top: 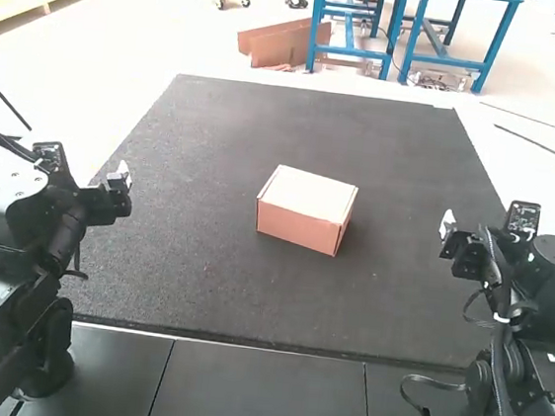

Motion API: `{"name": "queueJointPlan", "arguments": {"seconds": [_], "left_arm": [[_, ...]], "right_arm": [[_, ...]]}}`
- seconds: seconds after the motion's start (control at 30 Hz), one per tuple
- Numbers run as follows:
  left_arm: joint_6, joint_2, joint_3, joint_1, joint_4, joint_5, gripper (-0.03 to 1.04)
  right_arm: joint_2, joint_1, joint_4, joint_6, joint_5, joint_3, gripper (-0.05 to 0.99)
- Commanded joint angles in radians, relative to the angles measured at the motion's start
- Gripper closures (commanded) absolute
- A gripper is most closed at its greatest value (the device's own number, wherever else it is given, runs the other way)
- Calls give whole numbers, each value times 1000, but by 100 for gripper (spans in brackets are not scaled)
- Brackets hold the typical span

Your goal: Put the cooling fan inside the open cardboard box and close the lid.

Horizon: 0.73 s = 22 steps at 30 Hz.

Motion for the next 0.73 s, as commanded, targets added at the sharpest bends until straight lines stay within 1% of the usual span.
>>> {"name": "queueJointPlan", "arguments": {"seconds": [0.0, 0.17, 0.3, 0.37, 0.43, 0.5, 0.53, 0.6, 0.7], "left_arm": [[-3, -12, -7, 17, 1, 6, 5], [-4, -12, -9, 61, 6, 7, 6], [-3, -12, -7, 78, 9, 7, 5], [5, -12, -7, 78, 15, 7, 5], [25, -14, -7, 78, 21, 7, 5], [65, -12, -7, 78, 29, 9, 5], [68, -12, -7, 78, 30, 9, 5], [97, -14, -7, 81, 35, 9, 4], [137, -14, -7, 93, 46, 11, 5]], "right_arm": [[-11, 4, -5, 2, -29, -4, 2], [-10, 8, -5, 2, -29, -4, 2], [-11, 8, -5, 2, -29, -4, 2], [-11, 8, -5, 2, -29, -5, 2], [-10, 8, -5, 2, -29, -4, 2], [-11, 8, -5, 2, -29, -4, 2], [-11, 8, -5, 2, -29, -5, 2], [-11, 8, -5, 2, -29, -4, 2], [-11, 8, -5, 2, -29, -4, 2]]}}
